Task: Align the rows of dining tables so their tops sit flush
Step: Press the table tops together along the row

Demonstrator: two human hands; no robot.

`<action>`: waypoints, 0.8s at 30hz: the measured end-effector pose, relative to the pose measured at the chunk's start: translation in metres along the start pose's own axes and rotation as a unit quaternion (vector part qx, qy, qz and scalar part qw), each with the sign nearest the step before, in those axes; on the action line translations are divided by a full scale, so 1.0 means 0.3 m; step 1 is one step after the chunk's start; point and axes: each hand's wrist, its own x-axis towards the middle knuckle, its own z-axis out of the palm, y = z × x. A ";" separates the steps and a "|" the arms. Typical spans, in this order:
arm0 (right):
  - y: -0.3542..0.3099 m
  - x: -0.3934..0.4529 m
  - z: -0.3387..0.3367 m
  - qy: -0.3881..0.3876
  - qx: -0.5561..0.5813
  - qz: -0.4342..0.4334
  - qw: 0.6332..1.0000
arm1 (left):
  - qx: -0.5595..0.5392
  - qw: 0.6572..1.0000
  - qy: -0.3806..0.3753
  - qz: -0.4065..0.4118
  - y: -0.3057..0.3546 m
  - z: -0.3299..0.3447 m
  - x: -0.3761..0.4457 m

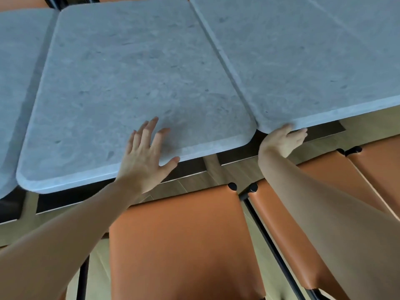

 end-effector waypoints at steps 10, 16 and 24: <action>0.031 0.020 0.175 0.050 0.145 0.030 0.988 | 0.014 0.995 -0.077 0.058 -0.087 0.058 0.107; 0.037 0.008 0.208 0.072 0.188 0.023 0.979 | 0.047 0.996 -0.054 0.044 -0.090 0.082 0.114; 0.099 0.007 0.149 -0.053 -0.048 -0.168 0.983 | 0.076 0.996 -0.018 0.054 -0.081 0.091 0.105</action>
